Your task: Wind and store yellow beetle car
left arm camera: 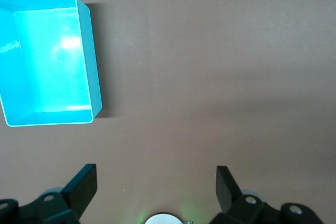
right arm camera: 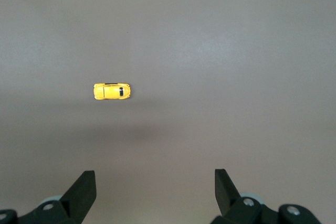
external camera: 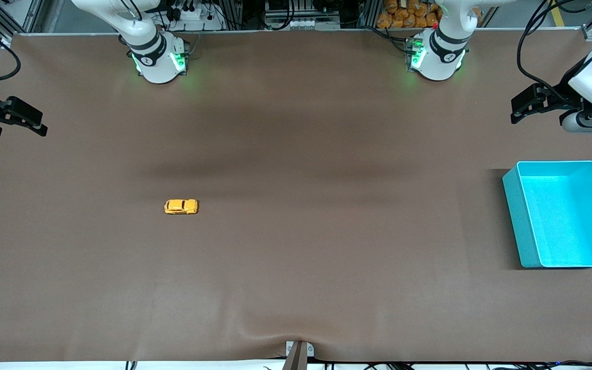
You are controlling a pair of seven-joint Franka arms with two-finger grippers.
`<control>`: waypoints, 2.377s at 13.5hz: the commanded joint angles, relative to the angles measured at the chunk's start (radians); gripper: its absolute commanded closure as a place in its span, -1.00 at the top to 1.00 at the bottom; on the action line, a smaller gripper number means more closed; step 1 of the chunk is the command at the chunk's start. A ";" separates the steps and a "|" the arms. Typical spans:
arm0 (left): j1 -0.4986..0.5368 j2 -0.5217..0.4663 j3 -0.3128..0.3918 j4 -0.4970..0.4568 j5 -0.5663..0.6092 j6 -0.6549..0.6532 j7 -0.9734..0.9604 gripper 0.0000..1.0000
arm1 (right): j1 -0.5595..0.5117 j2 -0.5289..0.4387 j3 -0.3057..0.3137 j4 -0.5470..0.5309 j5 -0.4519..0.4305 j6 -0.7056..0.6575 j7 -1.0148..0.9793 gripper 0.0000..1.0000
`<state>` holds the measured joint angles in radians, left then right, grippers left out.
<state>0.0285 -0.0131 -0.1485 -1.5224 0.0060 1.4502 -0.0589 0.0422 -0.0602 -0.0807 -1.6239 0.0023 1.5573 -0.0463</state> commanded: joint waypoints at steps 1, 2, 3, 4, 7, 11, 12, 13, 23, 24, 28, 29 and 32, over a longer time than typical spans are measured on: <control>0.007 -0.019 -0.005 -0.010 0.000 -0.008 0.007 1.00 | 0.004 -0.017 -0.001 -0.004 -0.016 -0.008 -0.048 1.00; 0.007 -0.019 -0.005 -0.010 0.000 -0.008 0.007 1.00 | -0.004 -0.010 -0.002 -0.005 -0.013 -0.008 -0.076 1.00; 0.007 -0.019 -0.005 -0.010 0.000 -0.008 0.007 1.00 | -0.004 -0.010 -0.004 -0.005 -0.013 -0.019 -0.076 1.00; 0.007 -0.019 -0.003 -0.010 0.000 -0.008 0.007 1.00 | 0.002 -0.010 -0.002 -0.002 -0.013 -0.041 -0.069 1.00; 0.010 -0.016 -0.002 -0.005 0.000 -0.008 0.008 1.00 | 0.005 -0.012 -0.001 -0.001 -0.012 -0.040 -0.069 1.00; 0.010 -0.013 0.000 -0.001 0.000 -0.005 0.008 1.00 | 0.005 -0.012 0.001 0.001 -0.001 -0.031 -0.067 1.00; 0.010 -0.013 0.000 0.001 0.000 -0.005 0.008 1.00 | 0.008 -0.010 0.001 0.009 -0.001 -0.031 -0.067 1.00; 0.010 -0.014 0.000 0.001 -0.001 -0.005 0.008 1.00 | 0.015 -0.010 0.001 0.013 0.001 -0.031 -0.067 1.00; 0.010 -0.015 0.001 0.001 0.000 -0.005 0.008 1.00 | 0.044 -0.010 0.001 0.030 0.001 -0.028 -0.067 1.00; 0.011 -0.015 0.001 0.001 0.000 -0.007 0.008 1.00 | 0.044 -0.010 0.001 0.030 0.002 -0.028 -0.067 1.00; 0.011 -0.013 0.001 0.001 0.000 -0.005 0.008 1.00 | 0.044 -0.010 0.001 0.030 0.005 -0.028 -0.067 1.00; 0.011 -0.013 0.001 -0.001 0.000 -0.007 0.008 1.00 | 0.044 -0.010 0.001 0.030 0.007 -0.028 -0.067 1.00; 0.011 -0.014 0.003 0.001 0.000 -0.005 0.008 1.00 | 0.044 -0.009 -0.001 0.030 0.013 -0.028 -0.067 1.00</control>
<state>0.0315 -0.0131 -0.1425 -1.5209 0.0060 1.4502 -0.0588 0.0827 -0.0609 -0.0765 -1.5988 0.0041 1.5325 -0.1064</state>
